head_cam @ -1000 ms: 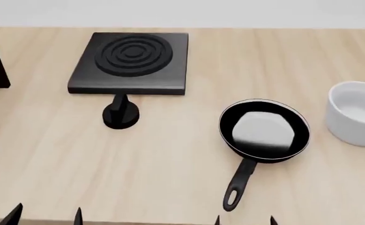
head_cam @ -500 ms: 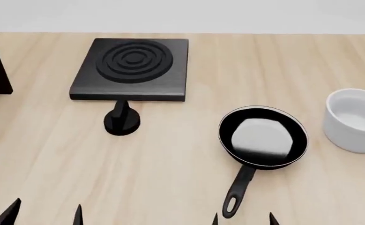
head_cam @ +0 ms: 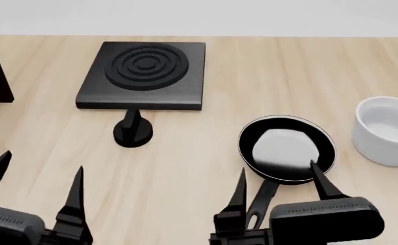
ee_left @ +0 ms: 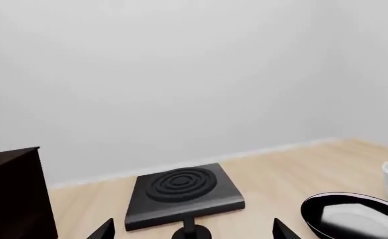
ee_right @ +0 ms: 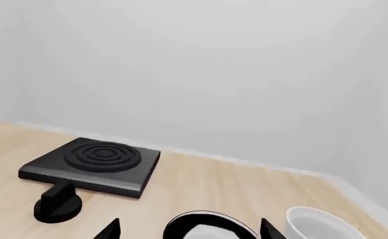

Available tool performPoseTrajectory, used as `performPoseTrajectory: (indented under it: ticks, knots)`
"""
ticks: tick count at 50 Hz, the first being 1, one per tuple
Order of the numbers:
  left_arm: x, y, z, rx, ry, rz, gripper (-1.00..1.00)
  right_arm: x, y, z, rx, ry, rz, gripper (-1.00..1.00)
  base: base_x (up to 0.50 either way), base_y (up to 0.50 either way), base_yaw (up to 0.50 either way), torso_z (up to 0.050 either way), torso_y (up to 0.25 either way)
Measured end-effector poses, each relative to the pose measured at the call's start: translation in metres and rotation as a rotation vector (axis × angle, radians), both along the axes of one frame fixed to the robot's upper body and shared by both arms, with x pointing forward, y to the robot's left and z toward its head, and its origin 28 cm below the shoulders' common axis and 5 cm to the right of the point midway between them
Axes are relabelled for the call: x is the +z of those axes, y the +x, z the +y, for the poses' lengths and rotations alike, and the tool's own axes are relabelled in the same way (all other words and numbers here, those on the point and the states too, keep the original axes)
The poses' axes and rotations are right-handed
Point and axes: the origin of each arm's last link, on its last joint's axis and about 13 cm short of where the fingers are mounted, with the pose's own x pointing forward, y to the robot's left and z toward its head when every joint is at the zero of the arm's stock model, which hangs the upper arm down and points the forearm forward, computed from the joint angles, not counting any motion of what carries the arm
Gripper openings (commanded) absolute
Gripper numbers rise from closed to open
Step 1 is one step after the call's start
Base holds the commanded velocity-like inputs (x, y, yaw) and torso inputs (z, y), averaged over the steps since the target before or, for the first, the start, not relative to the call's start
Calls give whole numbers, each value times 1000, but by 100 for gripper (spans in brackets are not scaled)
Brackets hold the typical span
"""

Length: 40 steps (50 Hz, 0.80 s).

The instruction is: Put the frying pan under the cabinet shelf.

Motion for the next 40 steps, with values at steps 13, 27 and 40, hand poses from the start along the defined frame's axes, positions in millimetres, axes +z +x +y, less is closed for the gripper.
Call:
performPoseTrajectory:
  ticks: [13,27,40]
  knots:
    - [56,4,3,-21,56,-84,100,47,8,-6,1,-68,-67,100,0,0,0,0,0]
    - [102,6,5,-23,94,-166,100,88,10,-11,-10,-133,-129,100,0,0,0,0,0]
    - [135,7,2,-30,127,-214,100,120,10,-12,-12,-171,-168,100,0,0,0,0,0]
